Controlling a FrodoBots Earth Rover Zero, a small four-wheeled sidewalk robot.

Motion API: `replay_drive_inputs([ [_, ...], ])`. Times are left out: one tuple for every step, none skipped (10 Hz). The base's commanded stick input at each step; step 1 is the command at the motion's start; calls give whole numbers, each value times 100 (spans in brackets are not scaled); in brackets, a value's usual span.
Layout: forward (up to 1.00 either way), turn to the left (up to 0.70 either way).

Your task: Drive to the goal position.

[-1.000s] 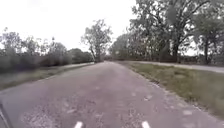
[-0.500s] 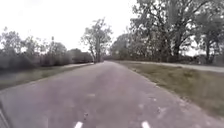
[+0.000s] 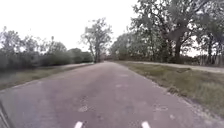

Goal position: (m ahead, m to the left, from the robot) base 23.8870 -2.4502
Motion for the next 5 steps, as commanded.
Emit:
replay_drive_inputs([
  [100,-27],
  [100,9],
  [100,27],
  [100,0],
  [100,0],
])
